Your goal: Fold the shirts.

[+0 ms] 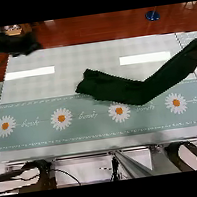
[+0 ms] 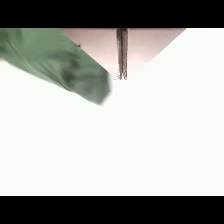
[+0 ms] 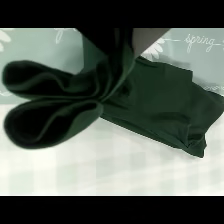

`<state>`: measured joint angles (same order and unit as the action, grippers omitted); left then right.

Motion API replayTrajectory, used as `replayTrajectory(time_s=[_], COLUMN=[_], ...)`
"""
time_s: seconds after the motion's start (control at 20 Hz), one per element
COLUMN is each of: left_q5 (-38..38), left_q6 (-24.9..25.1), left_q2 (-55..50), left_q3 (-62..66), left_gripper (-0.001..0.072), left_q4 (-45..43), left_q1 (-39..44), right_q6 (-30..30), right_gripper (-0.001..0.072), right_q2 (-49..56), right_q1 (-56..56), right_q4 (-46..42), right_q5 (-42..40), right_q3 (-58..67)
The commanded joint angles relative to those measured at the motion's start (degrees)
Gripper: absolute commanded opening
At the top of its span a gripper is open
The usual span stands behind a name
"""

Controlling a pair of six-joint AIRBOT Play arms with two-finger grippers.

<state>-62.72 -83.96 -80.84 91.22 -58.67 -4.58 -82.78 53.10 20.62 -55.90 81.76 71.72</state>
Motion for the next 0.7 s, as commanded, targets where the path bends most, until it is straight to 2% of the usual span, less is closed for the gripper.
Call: replayTrajectory(time_s=[0.0,0.35,0.65], left_q5=[-0.4,-3.0,-3.2], left_q6=[-0.3,1.9,1.9], left_q2=[7.4,9.8,9.8], left_q3=[0.0,0.0,0.0], left_gripper=[0.0019,0.0020,0.0019], left_q4=[-2.6,-2.7,-2.6], left_q1=[-10.1,-12.2,-12.2], right_q6=[1.0,-3.0,-4.8], right_gripper=[0.0023,0.0023,0.0024], right_q2=[4.6,16.8,27.8], right_q1=[-4.8,-25.4,-39.3], right_q4=[1.7,1.4,2.0], right_q5=[-4.2,-21.1,-30.7], right_q3=[0.0,0.0,0.0])
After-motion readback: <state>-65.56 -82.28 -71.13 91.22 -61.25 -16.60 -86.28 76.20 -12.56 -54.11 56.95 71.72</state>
